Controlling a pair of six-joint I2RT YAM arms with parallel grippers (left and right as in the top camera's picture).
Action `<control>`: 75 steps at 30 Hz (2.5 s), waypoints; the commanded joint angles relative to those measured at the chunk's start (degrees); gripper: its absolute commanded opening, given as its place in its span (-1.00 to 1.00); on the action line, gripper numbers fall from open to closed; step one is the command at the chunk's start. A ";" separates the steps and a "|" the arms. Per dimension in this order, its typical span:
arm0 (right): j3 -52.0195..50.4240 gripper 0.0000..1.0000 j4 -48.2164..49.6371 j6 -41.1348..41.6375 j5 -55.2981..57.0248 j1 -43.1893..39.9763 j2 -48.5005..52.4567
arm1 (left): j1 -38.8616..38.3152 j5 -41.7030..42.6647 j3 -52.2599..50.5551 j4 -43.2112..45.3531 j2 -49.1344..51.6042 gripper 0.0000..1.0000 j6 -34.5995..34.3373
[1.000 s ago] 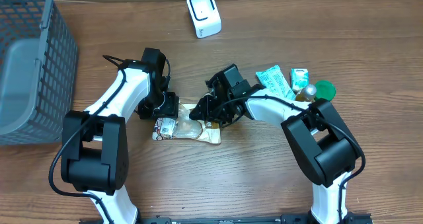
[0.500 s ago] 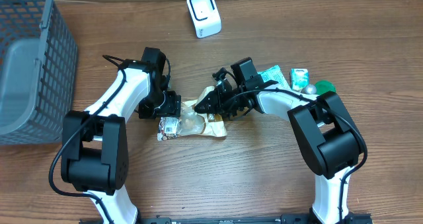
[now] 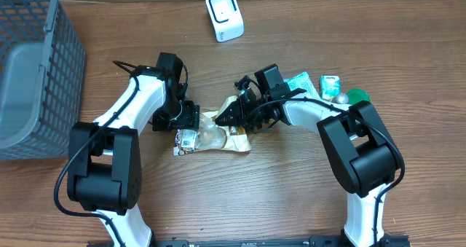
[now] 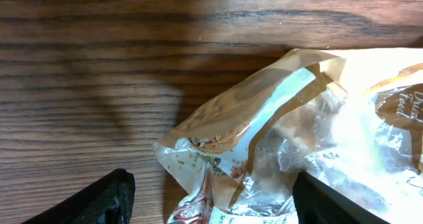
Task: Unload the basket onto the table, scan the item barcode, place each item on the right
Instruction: 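Release the left gripper and lift the pouch up toward the scanner, then hold the Pantree pouch in front of the white scanner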
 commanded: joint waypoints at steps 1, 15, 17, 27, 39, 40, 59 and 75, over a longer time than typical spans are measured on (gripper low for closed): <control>-0.02 -0.43 1.92 -0.48 -1.20 -0.15 -0.07 | -0.26 0.26 -0.07 0.02 -1.03 0.60 -0.15; 3.85 -0.53 3.17 -4.92 -9.09 -0.50 -2.32 | 6.80 7.45 15.98 -4.55 -8.33 0.69 -0.17; 6.51 -0.55 -0.96 -9.03 -8.83 -0.55 -4.11 | 10.80 8.00 18.93 -3.98 -10.71 0.72 -1.36; 38.27 -0.55 -41.72 -30.34 18.71 -0.48 -7.89 | 24.33 2.80 21.24 -3.19 -11.58 1.00 -1.86; 62.12 -0.63 -45.81 -42.45 44.37 1.70 -7.61 | 25.14 2.38 21.24 -3.19 -11.58 1.00 -1.86; 62.12 -0.63 -44.72 -42.51 45.94 1.90 -7.28 | 25.14 2.38 21.24 -3.19 -11.58 0.99 -1.86; 60.94 -0.60 -14.97 -60.54 63.65 2.64 11.02 | 25.14 2.38 21.24 -3.19 -11.58 0.99 -1.86; 60.94 -0.53 -3.37 -60.26 63.56 2.64 13.35 | 25.07 2.38 21.24 -3.19 -11.58 0.99 -1.86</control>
